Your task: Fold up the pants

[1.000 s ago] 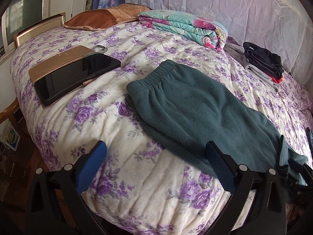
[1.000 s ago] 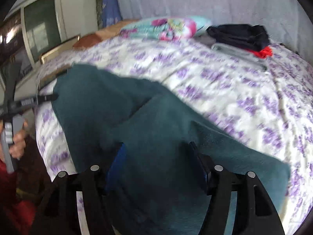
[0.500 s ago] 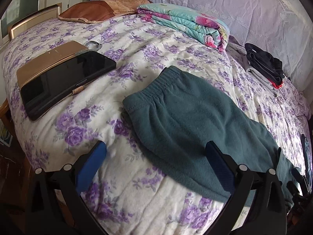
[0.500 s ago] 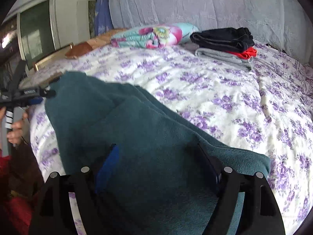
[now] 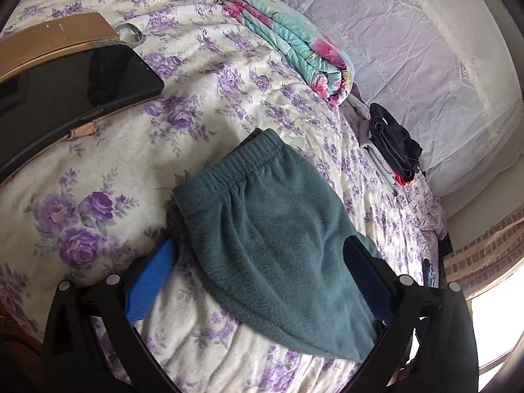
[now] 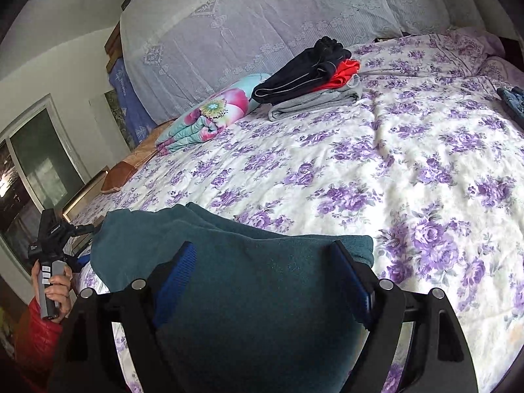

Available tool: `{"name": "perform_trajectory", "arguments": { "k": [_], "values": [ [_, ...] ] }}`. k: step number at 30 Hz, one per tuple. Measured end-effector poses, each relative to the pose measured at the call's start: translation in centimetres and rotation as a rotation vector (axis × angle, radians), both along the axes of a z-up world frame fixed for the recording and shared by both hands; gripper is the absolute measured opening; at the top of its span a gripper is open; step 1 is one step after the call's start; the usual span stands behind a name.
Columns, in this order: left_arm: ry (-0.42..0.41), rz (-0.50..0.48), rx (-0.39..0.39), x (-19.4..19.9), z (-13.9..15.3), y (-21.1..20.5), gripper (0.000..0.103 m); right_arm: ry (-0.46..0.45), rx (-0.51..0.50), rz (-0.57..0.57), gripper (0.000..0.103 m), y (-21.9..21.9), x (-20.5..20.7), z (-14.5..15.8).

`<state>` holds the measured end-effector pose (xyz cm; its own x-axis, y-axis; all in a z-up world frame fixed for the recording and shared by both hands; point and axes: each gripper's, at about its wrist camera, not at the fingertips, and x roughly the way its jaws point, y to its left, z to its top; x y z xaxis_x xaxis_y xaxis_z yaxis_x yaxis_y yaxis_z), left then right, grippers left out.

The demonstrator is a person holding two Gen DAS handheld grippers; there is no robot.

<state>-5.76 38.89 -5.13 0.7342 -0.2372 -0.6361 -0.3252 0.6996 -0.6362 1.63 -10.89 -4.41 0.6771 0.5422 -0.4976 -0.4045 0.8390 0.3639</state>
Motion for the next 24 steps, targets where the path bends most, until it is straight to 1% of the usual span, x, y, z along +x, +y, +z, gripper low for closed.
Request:
{"name": "perform_trajectory", "arguments": {
  "k": [2,3,5,6,7,8,9,12,13,15,16,17,19,20,21,22,24],
  "values": [
    [-0.005,0.003,-0.009,0.3,0.0,-0.3,0.098,-0.002,0.02,-0.001,0.084,-0.3,-0.2,0.0],
    [-0.008,0.015,-0.009,0.4,0.1,-0.4,0.095,-0.003,0.028,-0.005,0.084,-0.5,-0.2,0.0],
    [-0.01,0.021,-0.028,0.4,0.0,-0.5,0.064,-0.01,0.032,-0.015,0.084,-0.8,-0.4,0.3],
    [-0.001,0.013,-0.059,0.5,-0.4,-0.4,0.04,-0.016,0.027,-0.021,0.084,-0.8,-0.6,0.5],
    [0.011,0.017,-0.085,0.5,-0.8,-0.3,0.031,-0.024,0.017,-0.024,0.084,-0.9,-0.8,0.8],
    [0.019,0.028,-0.086,0.5,-1.0,-0.2,0.028,-0.036,0.002,-0.025,0.084,-0.8,-1.0,1.2],
    [0.023,0.035,-0.071,0.5,-1.0,-0.2,0.024,-0.051,-0.017,-0.027,0.084,-0.7,-1.2,1.6],
    [0.021,0.064,-0.025,0.0,-0.5,-0.5,0.017,-0.09,-0.077,-0.017,0.084,-0.1,-2.1,2.6],
    [0.02,0.077,-0.002,-0.2,-0.3,-0.7,0.011,-0.098,-0.093,-0.012,0.084,0.1,-2.4,2.7],
    [0.02,0.094,0.068,-0.5,0.5,-1.3,0.009,-0.097,-0.145,0.005,0.084,0.9,-2.8,2.7],
    [0.023,0.096,0.119,-0.5,1.0,-1.9,0.008,-0.082,-0.199,0.014,0.084,1.5,-2.7,2.2],
    [0.028,0.101,0.188,-0.5,1.6,-2.7,0.008,-0.056,-0.264,0.022,0.085,2.1,-2.5,1.4],
    [0.038,0.103,0.35,-0.4,3.1,-4.8,0.008,0.019,-0.377,0.04,0.085,3.1,-1.7,-0.9],
    [0.04,0.102,0.423,-0.2,3.7,-6.0,0.008,0.015,-0.387,0.039,0.086,3.2,-1.8,-1.2],
    [0.04,0.098,0.496,0.0,4.2,-7.2,0.008,-0.001,-0.379,0.032,0.087,3.1,-2.0,-0.8],
    [0.037,0.092,0.556,0.1,4.7,-8.2,0.008,-0.024,-0.358,0.03,0.087,2.9,-2.3,-0.2],
    [0.021,0.076,0.652,0.4,5.6,-10.3,0.008,-0.078,-0.295,-0.012,0.087,1.8,-2.9,1.0]
  ]
}}
